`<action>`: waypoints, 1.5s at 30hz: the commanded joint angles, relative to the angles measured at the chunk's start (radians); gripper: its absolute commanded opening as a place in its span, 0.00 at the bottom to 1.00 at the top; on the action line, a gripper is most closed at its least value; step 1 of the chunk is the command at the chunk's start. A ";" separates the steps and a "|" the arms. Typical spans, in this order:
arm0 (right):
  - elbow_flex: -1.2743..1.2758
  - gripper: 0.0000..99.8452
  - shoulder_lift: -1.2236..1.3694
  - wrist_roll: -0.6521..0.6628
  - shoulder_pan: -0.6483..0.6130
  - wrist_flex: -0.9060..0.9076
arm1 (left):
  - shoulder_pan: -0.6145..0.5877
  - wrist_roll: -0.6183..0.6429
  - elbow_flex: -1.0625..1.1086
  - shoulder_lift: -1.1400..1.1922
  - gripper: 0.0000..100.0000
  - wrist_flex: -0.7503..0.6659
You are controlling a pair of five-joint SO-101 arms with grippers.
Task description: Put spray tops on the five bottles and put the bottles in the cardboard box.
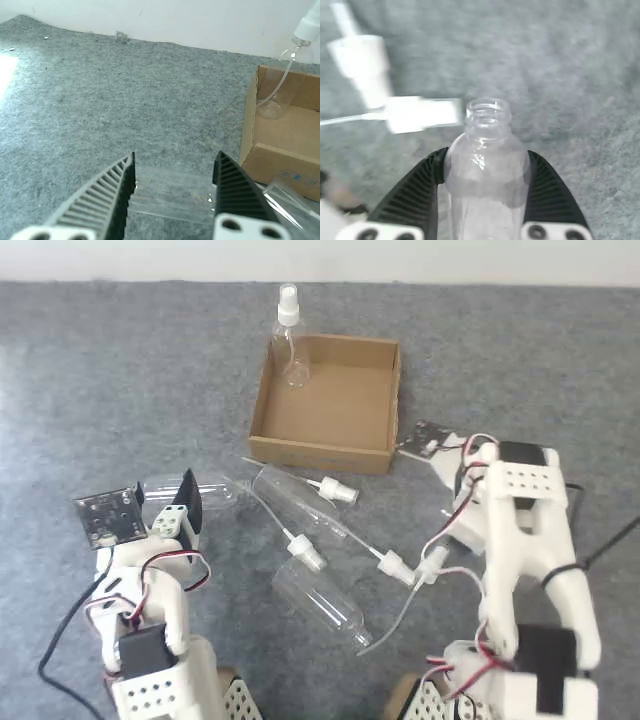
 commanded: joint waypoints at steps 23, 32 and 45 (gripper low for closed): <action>-0.011 0.09 -0.507 -0.560 -0.478 0.053 | -0.005 -0.008 -0.007 -0.015 0.24 -0.029; 0.077 0.09 -0.587 -0.651 -0.484 0.002 | -0.005 -0.008 -0.007 -0.015 0.24 -0.029; 0.377 0.09 -0.924 -0.652 -0.478 -0.154 | -0.005 -0.008 -0.007 -0.015 0.24 -0.029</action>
